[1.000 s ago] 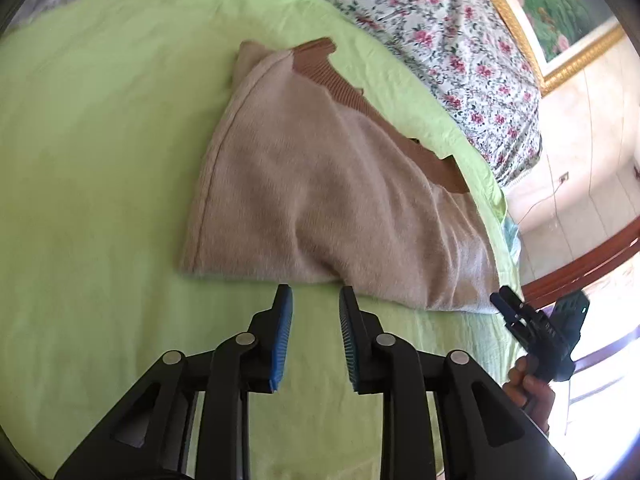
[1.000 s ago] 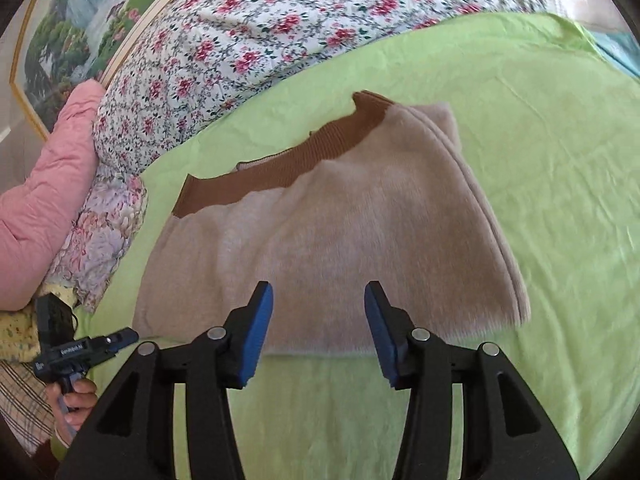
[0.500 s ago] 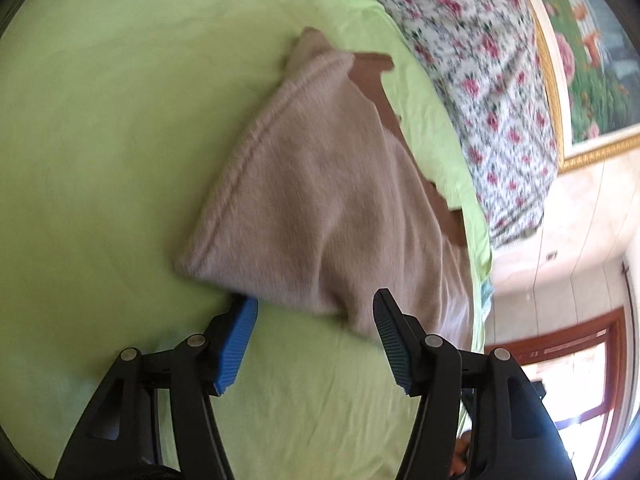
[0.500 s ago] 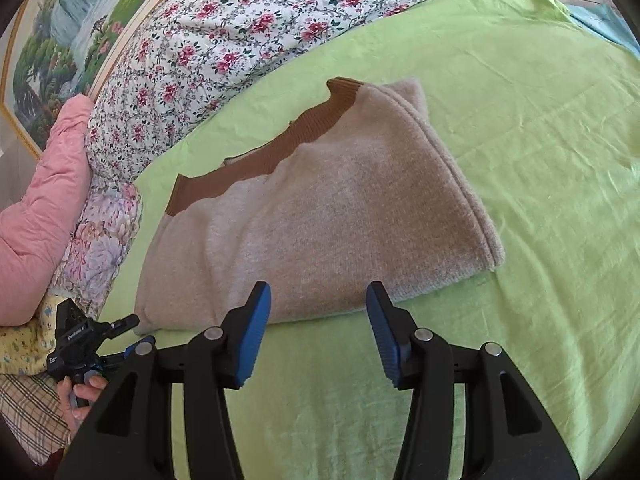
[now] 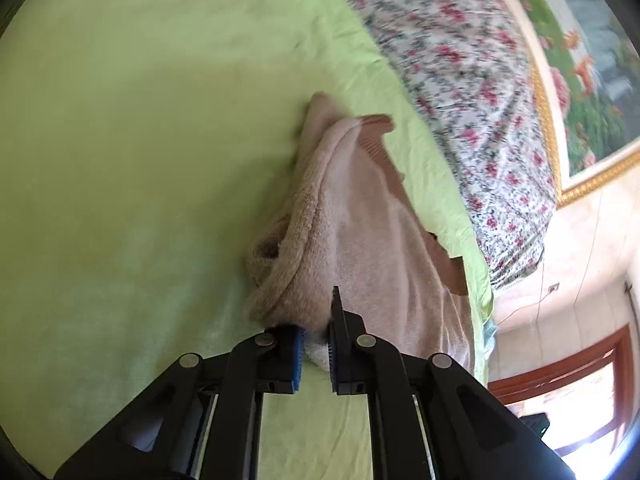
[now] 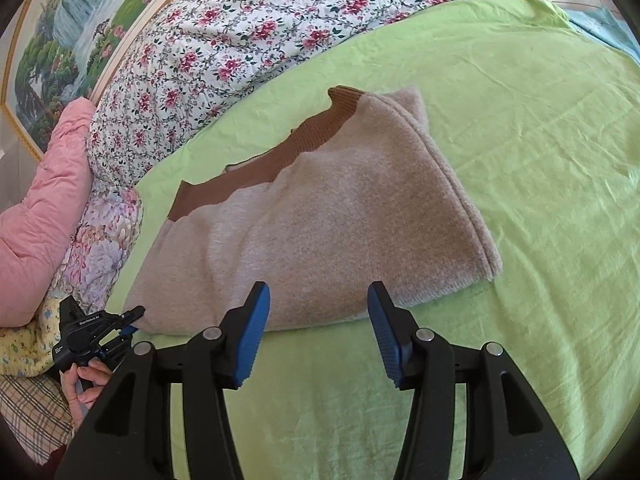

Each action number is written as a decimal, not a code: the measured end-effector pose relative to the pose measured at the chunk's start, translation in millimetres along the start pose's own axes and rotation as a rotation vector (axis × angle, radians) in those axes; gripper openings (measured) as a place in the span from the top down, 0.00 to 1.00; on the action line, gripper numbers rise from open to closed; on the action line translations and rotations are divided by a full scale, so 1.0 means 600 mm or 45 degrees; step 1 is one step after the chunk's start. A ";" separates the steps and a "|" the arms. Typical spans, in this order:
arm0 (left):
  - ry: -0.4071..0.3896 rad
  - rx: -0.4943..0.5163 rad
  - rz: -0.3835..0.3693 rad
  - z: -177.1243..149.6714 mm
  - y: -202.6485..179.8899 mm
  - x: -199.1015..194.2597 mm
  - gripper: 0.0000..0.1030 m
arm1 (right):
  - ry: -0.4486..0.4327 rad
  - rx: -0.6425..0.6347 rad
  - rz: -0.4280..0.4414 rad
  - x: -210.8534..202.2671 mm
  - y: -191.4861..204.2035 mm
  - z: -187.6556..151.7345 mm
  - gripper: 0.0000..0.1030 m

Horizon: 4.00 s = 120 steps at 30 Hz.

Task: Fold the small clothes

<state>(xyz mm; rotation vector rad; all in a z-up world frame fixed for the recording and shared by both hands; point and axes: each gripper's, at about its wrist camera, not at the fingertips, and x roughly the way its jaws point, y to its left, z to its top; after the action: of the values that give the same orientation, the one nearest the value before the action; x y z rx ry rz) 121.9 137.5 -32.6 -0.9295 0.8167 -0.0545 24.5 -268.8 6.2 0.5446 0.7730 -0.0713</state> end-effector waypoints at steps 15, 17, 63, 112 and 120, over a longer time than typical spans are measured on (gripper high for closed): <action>0.099 -0.017 0.026 -0.025 0.006 0.035 0.42 | -0.014 -0.015 0.019 0.003 0.002 0.020 0.49; 0.086 0.020 0.063 -0.025 -0.011 0.046 0.36 | -0.010 -0.016 0.025 0.011 0.005 0.028 0.49; 0.175 0.949 0.024 -0.227 -0.391 0.238 0.94 | 0.353 0.017 0.395 0.253 0.016 0.230 0.83; 0.564 0.555 -0.200 -0.073 -0.322 0.334 0.26 | 0.341 0.132 0.348 0.143 -0.173 0.238 0.25; 0.653 0.432 -0.183 -0.060 -0.299 0.415 0.18 | 0.411 0.069 0.318 0.181 -0.150 0.241 0.28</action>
<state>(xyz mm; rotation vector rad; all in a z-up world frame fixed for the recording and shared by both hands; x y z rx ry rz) 326.8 -92.1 -63.5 -0.6533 1.1679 -0.5588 172.9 -402.9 -23.2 0.7105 1.0127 0.2323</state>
